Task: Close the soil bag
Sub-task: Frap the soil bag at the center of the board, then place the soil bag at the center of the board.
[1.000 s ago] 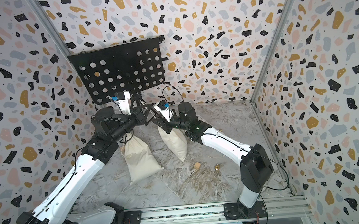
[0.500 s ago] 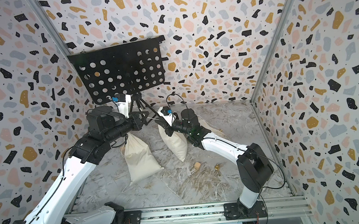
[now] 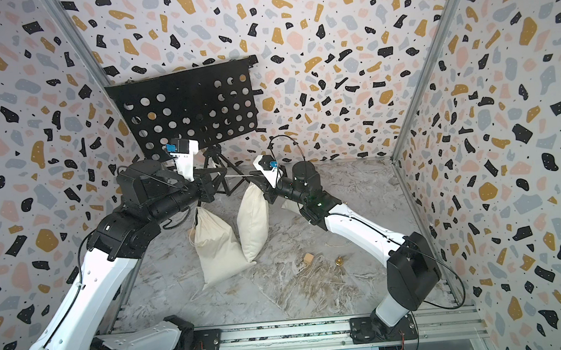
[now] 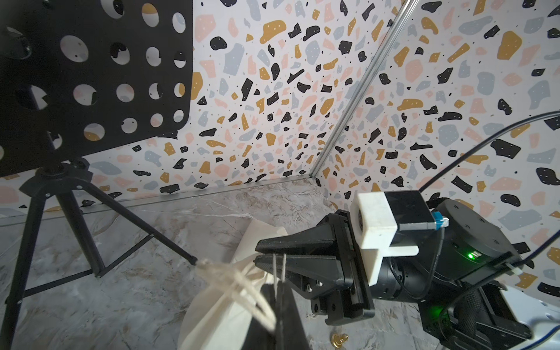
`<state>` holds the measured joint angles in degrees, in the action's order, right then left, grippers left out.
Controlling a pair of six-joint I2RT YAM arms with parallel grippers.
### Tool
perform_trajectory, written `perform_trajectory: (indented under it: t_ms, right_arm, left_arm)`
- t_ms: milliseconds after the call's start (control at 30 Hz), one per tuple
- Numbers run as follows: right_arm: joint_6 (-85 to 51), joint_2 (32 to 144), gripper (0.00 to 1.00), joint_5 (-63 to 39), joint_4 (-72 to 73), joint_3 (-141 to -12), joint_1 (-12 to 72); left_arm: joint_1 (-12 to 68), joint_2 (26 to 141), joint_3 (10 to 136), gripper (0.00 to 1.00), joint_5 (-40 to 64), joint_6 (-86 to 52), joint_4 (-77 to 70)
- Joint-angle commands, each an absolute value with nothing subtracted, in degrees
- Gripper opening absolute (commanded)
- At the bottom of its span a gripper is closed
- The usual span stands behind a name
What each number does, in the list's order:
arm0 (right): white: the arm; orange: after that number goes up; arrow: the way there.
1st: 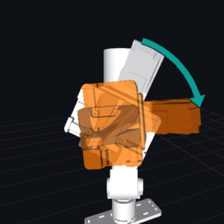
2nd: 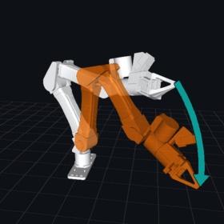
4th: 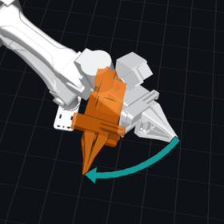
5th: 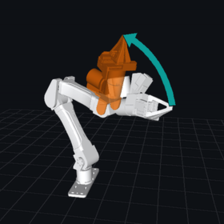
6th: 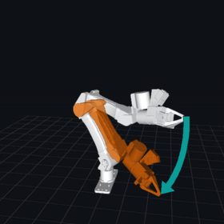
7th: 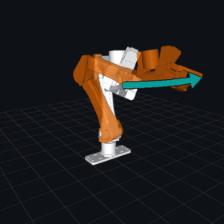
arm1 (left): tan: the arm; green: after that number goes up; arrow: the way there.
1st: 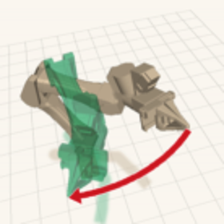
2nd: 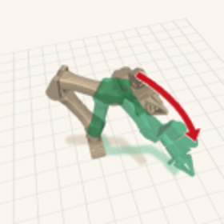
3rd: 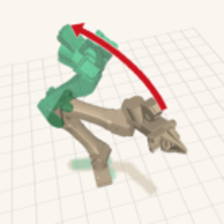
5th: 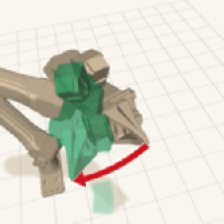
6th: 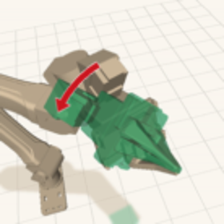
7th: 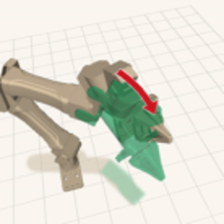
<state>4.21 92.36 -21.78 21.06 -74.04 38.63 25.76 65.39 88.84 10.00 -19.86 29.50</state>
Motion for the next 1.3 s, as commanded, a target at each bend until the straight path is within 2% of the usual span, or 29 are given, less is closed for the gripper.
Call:
perform_trajectory:
  t_ms: [0, 167, 333, 500, 667, 733, 833, 933, 1033, 1133, 1267]
  right_arm:
    - [3.38, 100.99, 0.18, 9.55, -8.04, -69.09, 25.40]
    - [3.18, 102.46, 0.19, 11.38, -10.30, -69.23, 25.30]
    - [2.74, 103.02, 0.21, 11.00, -11.20, -69.76, 25.31]
    - [1.54, 100.02, 0.28, 3.09, -11.33, -67.61, 25.90]
    - [1.10, 90.20, 0.44, -8.62, -12.58, -66.30, 26.94]
    - [0.20, 84.87, 0.54, -9.67, -13.18, -65.85, 26.91]
    - [-0.95, 76.00, 0.71, -5.76, -12.08, -63.29, 26.76]
    - [-1.80, 69.55, 0.87, 3.47, -9.63, -59.13, 26.23]
    - [-2.93, 65.25, 0.99, 13.08, -6.19, -53.75, 24.45]
    - [-2.72, 63.28, 0.99, 21.32, 0.70, -46.84, 22.47]
    - [-4.97, 64.10, 0.99, 26.99, 10.44, -36.06, 16.07]
  left_arm:
    - [23.91, 52.07, 95.62, 0.00, 1.93, -18.54, 6.41]
    - [23.95, 52.35, 90.93, 0.00, 2.73, -20.94, 4.48]
    - [23.87, 53.35, 80.11, 0.00, 4.69, -27.13, -1.34]
    - [23.75, 52.59, 64.14, 0.00, -0.47, -30.60, -5.26]
    - [23.56, 49.96, 47.54, 0.00, -6.79, -30.21, -6.05]
    - [23.22, 49.33, 41.48, 0.00, -10.61, -30.55, -6.73]
    - [21.92, 49.79, 35.10, 0.00, -14.78, -30.64, -7.45]
    - [21.45, 49.81, 32.15, 0.00, -17.97, -28.80, -6.42]
    - [21.44, 47.70, 29.22, 0.11, -20.80, -27.44, -6.01]
    - [21.24, 44.60, 27.68, 0.45, -24.87, -25.00, -5.02]
    - [21.15, 41.12, 27.42, 0.72, -34.49, -18.97, -4.18]
